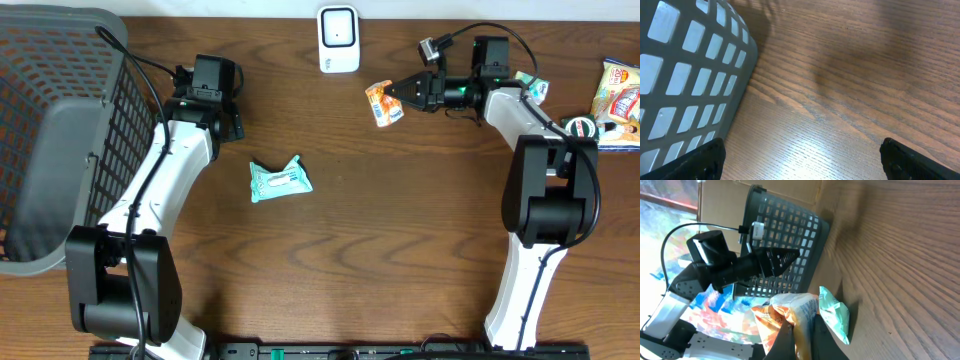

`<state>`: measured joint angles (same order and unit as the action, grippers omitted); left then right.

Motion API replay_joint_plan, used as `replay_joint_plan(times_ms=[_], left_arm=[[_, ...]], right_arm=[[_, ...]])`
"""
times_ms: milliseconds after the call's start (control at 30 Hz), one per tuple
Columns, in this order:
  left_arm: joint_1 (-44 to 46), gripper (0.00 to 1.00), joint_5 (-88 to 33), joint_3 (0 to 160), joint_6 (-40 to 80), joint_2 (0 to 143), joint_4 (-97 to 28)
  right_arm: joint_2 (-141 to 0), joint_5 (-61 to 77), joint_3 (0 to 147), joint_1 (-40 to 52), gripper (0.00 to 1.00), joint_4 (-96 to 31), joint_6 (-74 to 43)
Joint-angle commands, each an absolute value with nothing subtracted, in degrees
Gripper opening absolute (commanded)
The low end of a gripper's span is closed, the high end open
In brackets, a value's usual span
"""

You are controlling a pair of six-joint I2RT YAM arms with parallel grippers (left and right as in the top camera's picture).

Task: Scan the item barcode
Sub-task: 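Raise the held orange pack up in front of the white scanner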

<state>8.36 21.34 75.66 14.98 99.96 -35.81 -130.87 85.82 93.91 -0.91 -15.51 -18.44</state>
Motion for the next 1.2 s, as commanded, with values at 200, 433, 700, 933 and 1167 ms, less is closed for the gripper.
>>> replay_joint_plan(times_ms=[200, 433, 700, 933, 1167], left_arm=[[8.32, 0.98, 22.11, 76.34, 14.68, 99.72, -35.99], [8.32, 0.98, 22.11, 76.34, 14.68, 99.72, -35.99], [8.32, 0.98, 22.11, 76.34, 14.68, 99.72, -35.99], [8.32, 0.98, 22.11, 76.36, 14.68, 99.72, -35.99], [8.32, 0.98, 22.11, 76.36, 14.68, 99.72, -35.99]], right_arm=[[-131.04, 85.89, 94.06, -0.49, 0.01, -15.42, -17.93], [-131.04, 59.4, 94.06, 2.81, 0.01, -23.18, -15.7], [-130.41, 39.99, 95.9, 7.84, 0.01, -28.53, -8.08], [-128.35, 15.81, 102.35, 10.92, 0.01, -28.1, -1.85], [-128.38, 0.97, 103.5, 15.99, 0.01, -10.24, 6.31]])
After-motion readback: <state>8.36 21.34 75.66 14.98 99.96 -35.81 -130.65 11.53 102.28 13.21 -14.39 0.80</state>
